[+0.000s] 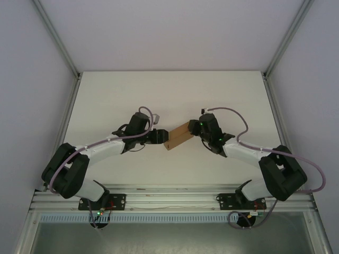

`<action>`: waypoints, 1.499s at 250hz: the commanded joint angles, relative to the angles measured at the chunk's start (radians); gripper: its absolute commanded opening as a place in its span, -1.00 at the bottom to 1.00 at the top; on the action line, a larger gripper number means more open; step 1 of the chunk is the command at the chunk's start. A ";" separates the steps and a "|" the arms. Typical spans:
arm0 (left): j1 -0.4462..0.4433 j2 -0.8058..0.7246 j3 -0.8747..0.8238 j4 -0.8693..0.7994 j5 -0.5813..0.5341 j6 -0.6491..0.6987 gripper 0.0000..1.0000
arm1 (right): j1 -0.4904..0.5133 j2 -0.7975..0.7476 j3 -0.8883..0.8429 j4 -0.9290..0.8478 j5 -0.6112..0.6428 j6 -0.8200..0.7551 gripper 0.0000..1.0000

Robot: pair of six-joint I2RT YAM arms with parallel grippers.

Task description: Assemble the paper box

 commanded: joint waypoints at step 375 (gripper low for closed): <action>-0.060 0.074 -0.104 0.191 -0.302 0.133 -0.39 | -0.136 -0.050 -0.088 -0.058 -0.278 0.113 -0.62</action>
